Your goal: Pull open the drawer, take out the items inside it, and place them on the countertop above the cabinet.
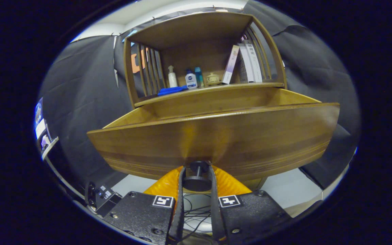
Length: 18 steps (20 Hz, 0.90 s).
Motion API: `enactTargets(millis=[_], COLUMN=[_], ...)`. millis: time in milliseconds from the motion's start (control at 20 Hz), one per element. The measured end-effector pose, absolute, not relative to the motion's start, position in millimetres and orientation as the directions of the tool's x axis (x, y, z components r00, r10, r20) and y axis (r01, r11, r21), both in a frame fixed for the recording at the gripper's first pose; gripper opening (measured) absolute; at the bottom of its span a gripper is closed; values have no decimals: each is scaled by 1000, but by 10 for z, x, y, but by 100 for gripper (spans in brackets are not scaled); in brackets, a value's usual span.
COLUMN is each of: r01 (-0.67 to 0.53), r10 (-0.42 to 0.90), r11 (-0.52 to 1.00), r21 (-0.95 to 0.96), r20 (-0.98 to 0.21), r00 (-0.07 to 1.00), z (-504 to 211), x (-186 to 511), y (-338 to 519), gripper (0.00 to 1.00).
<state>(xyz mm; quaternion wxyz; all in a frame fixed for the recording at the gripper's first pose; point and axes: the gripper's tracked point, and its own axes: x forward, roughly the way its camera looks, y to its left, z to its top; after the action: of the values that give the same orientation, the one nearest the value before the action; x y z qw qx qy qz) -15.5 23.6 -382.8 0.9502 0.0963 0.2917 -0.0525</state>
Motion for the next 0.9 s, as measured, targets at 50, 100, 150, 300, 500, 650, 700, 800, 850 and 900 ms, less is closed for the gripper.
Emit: enactTargets(millis=[50, 100, 150, 300, 500, 650, 700, 800, 850, 900], r01=[158, 154, 156, 123, 27, -3, -3, 11, 18, 22], r10=[-43, -37, -40, -10, 77, 115, 120, 114, 111, 105], r11=[976, 977, 978, 982, 984, 981, 980, 979, 979, 981], r21=[152, 149, 140, 146, 178, 195, 200, 202, 203, 195], r20=[-575, -589, -606, -604, -553, -562, -575, -595, -604, -618], r00=[817, 807, 794, 797, 830, 819, 809, 796, 790, 779], z=[-3828, -3828, -3806, -3550, -2914, -2613, -2563, -2495, -2472, -2470], x=[-157, -173, -197, -265, -231, -69, 11, 221, 330, 426], y=[245, 256, 248, 292, 461, 488, 464, 382, 351, 312], gripper=[35, 36, 40, 49, 65, 73, 74, 74, 74, 74])
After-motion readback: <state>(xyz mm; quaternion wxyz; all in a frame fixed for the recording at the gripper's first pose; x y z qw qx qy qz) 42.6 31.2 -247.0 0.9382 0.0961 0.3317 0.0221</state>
